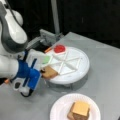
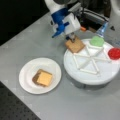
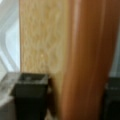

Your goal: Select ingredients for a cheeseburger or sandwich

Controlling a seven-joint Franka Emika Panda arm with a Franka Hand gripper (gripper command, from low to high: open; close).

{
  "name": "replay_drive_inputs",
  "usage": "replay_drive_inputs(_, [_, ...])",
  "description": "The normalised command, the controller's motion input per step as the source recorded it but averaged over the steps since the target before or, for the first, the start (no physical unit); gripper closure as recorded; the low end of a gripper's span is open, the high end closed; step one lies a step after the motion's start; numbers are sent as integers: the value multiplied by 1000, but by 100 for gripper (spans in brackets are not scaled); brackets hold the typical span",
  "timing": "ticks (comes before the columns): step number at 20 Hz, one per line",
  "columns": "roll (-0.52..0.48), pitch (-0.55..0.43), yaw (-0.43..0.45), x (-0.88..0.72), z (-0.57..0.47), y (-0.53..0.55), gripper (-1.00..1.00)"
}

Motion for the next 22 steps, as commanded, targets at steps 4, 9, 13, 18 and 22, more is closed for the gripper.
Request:
replay_drive_inputs(4, [104, 22, -21, 222, 88, 1, 100])
replay_drive_inputs(9, [92, 37, -19, 305, 118, 24, 100])
replay_drive_inputs(13, [90, 47, -33, 408, 90, -18, 100])
replay_drive_inputs(18, [96, 54, -42, 403, 68, -152, 100])
replay_drive_inputs(22, [99, 66, -37, 340, 51, -299, 100])
